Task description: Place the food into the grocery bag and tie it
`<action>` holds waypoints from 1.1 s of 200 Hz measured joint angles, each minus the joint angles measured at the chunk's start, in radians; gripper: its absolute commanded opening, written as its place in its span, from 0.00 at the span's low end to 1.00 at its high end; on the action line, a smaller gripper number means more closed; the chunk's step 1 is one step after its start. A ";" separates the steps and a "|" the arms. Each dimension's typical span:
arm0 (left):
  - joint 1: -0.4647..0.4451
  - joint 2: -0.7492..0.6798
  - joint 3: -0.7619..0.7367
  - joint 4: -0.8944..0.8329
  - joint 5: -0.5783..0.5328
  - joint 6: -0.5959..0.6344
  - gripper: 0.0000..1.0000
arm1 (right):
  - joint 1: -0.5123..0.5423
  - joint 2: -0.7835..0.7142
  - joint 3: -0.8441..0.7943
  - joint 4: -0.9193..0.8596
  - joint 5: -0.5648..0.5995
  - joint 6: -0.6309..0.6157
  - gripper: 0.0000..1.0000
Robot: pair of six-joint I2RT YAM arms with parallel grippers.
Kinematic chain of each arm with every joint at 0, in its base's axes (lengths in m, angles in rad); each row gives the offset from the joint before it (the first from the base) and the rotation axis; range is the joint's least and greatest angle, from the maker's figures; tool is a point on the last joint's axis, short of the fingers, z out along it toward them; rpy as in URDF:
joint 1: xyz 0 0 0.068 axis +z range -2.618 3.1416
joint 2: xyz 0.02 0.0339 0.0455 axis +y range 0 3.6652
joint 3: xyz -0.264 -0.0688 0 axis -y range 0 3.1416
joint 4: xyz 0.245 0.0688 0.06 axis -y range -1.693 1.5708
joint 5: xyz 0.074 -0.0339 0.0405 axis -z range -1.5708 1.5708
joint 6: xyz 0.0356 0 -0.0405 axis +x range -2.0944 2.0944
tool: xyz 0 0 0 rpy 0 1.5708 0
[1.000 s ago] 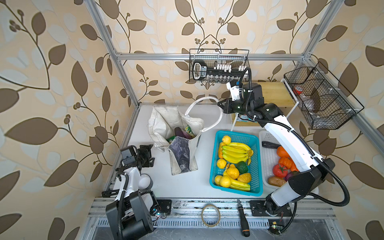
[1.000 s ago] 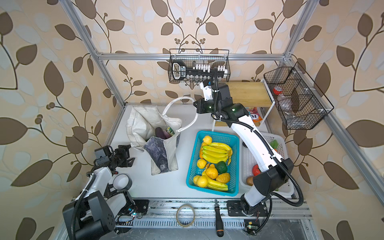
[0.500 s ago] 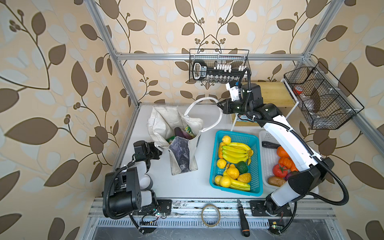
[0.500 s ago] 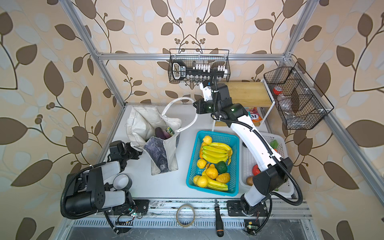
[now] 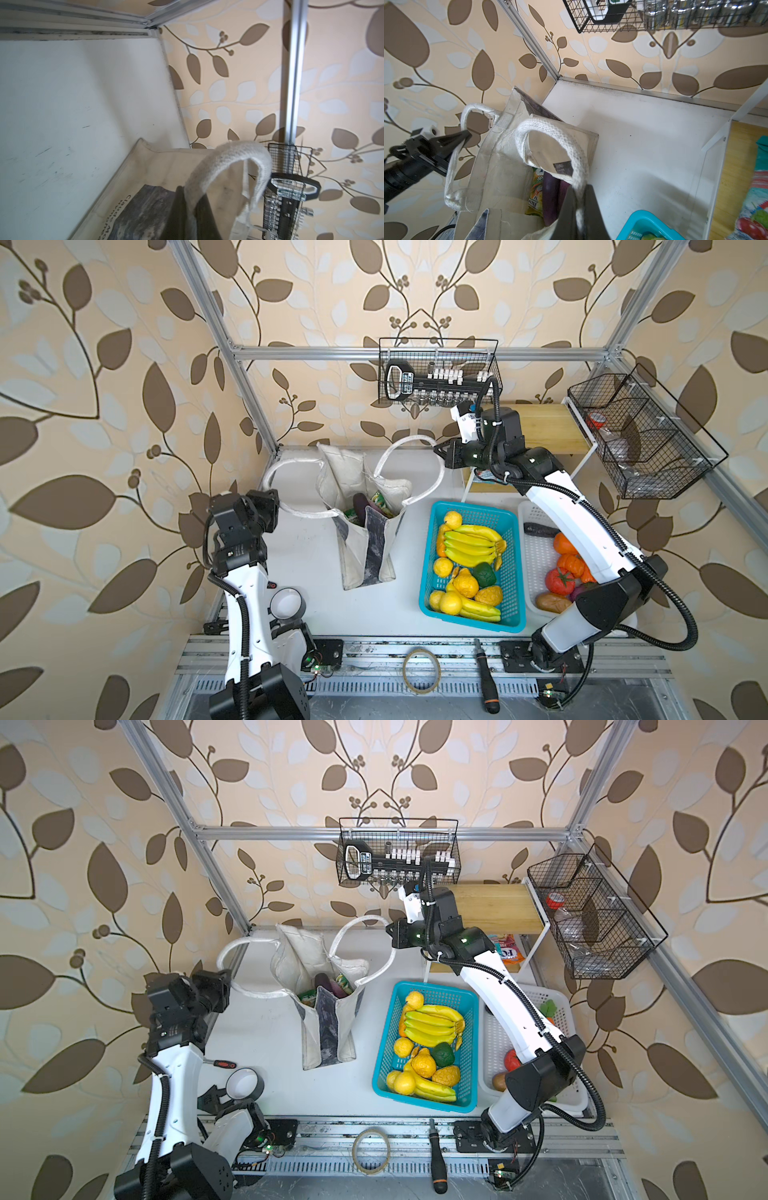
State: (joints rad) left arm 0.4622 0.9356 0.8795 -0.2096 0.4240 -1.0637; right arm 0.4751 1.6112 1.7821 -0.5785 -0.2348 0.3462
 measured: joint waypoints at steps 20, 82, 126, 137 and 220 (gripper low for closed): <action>-0.040 0.058 0.089 -0.023 0.069 0.071 0.00 | 0.052 0.000 0.000 0.015 0.008 -0.007 0.00; -0.226 0.110 0.303 -0.137 0.215 0.255 0.00 | 0.247 0.085 0.122 0.073 -0.026 -0.011 0.00; -0.227 0.091 0.329 -0.186 0.287 0.294 0.00 | 0.324 0.245 0.254 0.082 -0.047 -0.011 0.00; -0.229 0.094 0.328 -0.180 0.327 0.289 0.00 | 0.340 0.285 0.296 0.080 -0.052 -0.010 0.00; -0.233 0.095 0.254 -0.071 0.478 0.258 0.62 | 0.413 0.443 0.399 0.154 -0.087 0.084 0.00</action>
State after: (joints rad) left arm 0.2291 1.0309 1.1332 -0.2802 0.9016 -0.8055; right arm 0.8883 2.0537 2.1807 -0.4248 -0.3214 0.4305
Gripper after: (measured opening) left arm 0.422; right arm 0.060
